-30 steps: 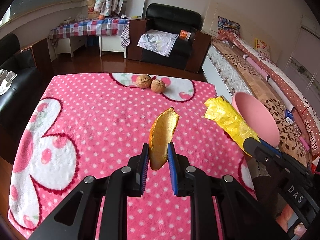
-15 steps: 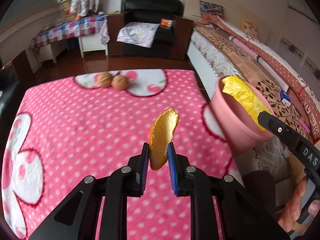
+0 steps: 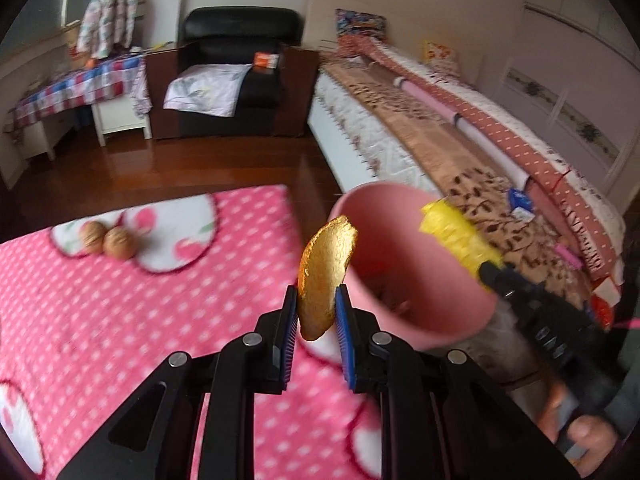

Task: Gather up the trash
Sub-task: 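Open the left tool to drop the peel while the right tool drops the yellow wrapper into the bucket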

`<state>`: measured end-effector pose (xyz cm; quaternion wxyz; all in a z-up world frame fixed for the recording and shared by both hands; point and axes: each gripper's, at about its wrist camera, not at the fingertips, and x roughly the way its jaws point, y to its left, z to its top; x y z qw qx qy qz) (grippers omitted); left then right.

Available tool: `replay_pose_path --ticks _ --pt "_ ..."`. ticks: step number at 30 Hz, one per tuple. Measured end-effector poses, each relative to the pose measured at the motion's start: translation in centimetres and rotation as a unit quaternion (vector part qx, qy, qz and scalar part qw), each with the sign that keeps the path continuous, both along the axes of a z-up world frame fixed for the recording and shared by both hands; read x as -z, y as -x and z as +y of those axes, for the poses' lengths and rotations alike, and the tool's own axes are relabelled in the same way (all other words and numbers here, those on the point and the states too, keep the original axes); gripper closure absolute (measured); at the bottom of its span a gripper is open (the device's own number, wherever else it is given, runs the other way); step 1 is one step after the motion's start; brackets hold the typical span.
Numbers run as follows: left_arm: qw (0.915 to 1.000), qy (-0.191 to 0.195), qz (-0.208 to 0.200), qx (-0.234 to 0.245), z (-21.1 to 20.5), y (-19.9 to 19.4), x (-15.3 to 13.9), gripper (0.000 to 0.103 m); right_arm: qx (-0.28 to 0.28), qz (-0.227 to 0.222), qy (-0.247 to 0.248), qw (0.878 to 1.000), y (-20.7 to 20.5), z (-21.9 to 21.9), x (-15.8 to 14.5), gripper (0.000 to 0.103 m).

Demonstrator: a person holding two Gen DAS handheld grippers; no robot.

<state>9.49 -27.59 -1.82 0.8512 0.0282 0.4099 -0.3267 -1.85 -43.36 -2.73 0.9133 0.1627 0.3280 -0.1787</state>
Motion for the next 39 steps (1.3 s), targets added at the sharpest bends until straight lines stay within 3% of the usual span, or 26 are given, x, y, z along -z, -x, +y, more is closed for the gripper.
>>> replay_pose_path --ticks 7,21,24,28,32,39 --pt "0.9989 0.023 0.008 0.039 -4.5 -1.0 -0.5 0.085 0.023 0.014 0.015 1.000 -0.5 -1.8 0.6 0.089" --pt "0.9981 -0.017 0.002 0.058 -9.6 -0.9 1.9 0.085 0.042 0.033 -0.003 0.999 0.0 -4.1 2.4 0.089" --pt "0.9981 -0.018 -0.003 0.059 -9.8 -0.9 1.9 0.079 0.042 0.034 -0.007 0.999 -0.1 -4.3 2.6 0.089" --pt "0.9982 -0.017 -0.008 0.057 -9.6 -0.8 1.7 0.059 0.041 0.033 -0.010 0.999 -0.1 -4.4 2.7 0.089" --pt "0.9984 -0.013 -0.006 0.054 -9.2 -0.7 1.5 0.053 0.042 0.033 -0.016 0.998 -0.2 -4.4 2.6 0.089" --pt "0.9988 -0.009 -0.013 0.045 -8.3 -0.4 0.9 0.050 0.040 0.021 -0.029 0.999 -0.1 -4.7 2.3 0.072"
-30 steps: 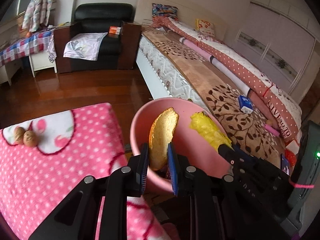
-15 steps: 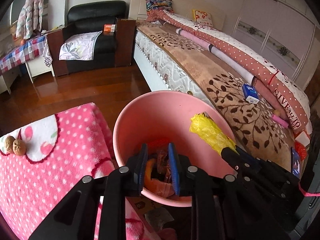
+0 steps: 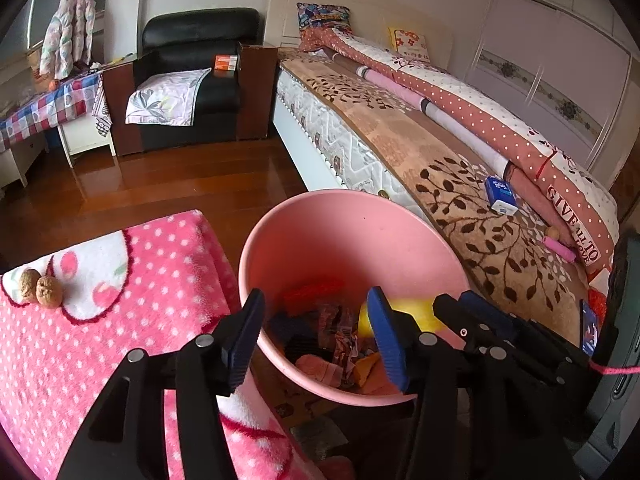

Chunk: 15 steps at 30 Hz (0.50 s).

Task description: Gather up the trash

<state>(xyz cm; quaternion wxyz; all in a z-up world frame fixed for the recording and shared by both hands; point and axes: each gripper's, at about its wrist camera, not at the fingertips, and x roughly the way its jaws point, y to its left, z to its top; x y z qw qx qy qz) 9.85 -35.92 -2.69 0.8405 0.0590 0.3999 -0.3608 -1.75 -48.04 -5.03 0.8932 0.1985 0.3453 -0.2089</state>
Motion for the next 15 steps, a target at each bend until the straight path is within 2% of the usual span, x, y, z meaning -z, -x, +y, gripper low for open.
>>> replay_pose_path --ticks 5,15 --pt "0.9999 0.004 -0.009 -0.010 1.0 0.4 -0.7 0.045 -0.007 -0.015 0.002 1.000 0.5 0.5 -0.6 0.068" --pt "0.9986 0.014 -0.042 -0.030 3.5 2.3 -2.8 0.044 -0.028 -0.035 0.009 0.999 2.2 2.9 -1.8 0.064"
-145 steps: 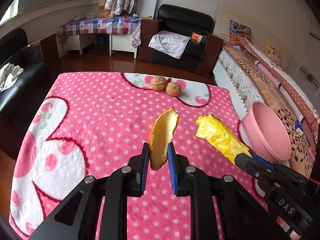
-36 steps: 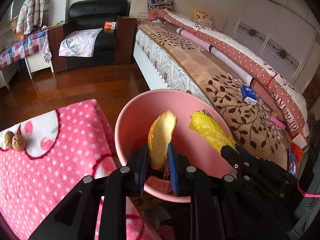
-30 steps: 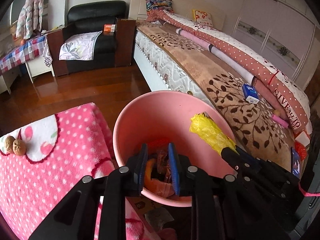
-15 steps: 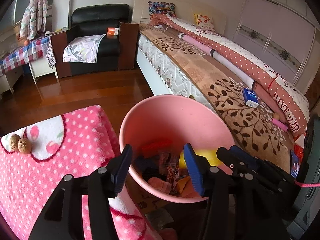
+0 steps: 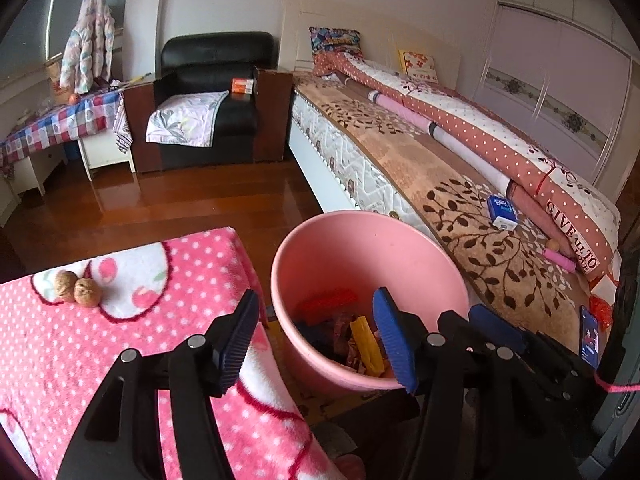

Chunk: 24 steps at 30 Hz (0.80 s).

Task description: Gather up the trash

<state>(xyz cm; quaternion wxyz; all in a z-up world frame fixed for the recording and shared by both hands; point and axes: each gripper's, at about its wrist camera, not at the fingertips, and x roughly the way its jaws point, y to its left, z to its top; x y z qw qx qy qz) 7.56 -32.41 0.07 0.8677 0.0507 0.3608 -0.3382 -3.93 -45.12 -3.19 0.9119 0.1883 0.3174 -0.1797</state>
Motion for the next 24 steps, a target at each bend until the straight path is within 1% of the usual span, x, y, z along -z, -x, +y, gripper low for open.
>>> replay_pose_path --ticks 7,14,15,16,18,24 --pt "0.9998 0.008 -0.012 -0.017 2.2 1.1 -1.1 0.044 -0.013 -0.015 0.014 1.000 1.1 2.0 -1.2 0.064" --pt "0.9993 0.010 -0.022 -0.030 3.7 2.1 -1.7 0.044 -0.021 -0.025 0.016 0.999 1.7 3.1 -1.8 0.063" --pt "0.9993 0.010 -0.022 -0.030 3.9 2.3 -1.8 0.044 -0.023 -0.025 0.016 0.999 1.8 3.3 -1.9 0.060" --pt "0.9993 0.009 -0.022 -0.030 4.1 2.4 -1.8 0.044 -0.024 -0.027 0.016 0.999 1.8 3.5 -2.0 0.056" --pt "0.9992 0.008 -0.024 -0.032 4.2 2.6 -1.8 0.044 -0.025 -0.031 0.016 0.999 1.9 3.5 -2.0 0.052" --pt "0.9987 0.006 -0.031 -0.039 4.9 3.3 -2.0 0.044 -0.024 -0.031 0.023 0.999 2.1 4.1 -2.1 0.051"
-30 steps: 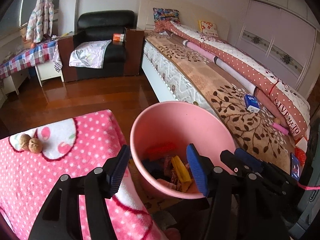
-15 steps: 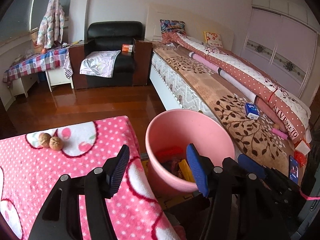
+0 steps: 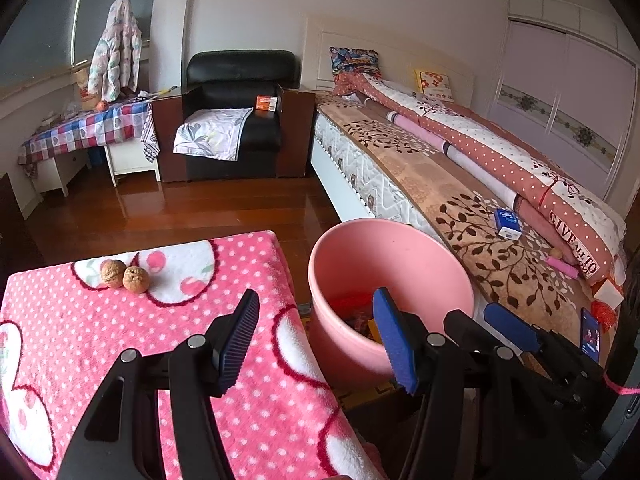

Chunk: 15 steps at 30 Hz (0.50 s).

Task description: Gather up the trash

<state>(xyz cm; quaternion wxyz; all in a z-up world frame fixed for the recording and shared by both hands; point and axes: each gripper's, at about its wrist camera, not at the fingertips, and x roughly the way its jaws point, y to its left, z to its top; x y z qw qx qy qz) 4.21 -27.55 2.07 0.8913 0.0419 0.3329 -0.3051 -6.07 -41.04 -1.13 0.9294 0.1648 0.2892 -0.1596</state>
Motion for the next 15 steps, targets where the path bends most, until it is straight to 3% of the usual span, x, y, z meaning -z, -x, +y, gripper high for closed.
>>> replay_pose_path --ticks 15 --pt "1.0000 -0.003 -0.006 -0.007 0.53 0.34 -0.17 0.044 0.003 0.004 0.009 1.000 0.36 0.69 -0.24 0.051"
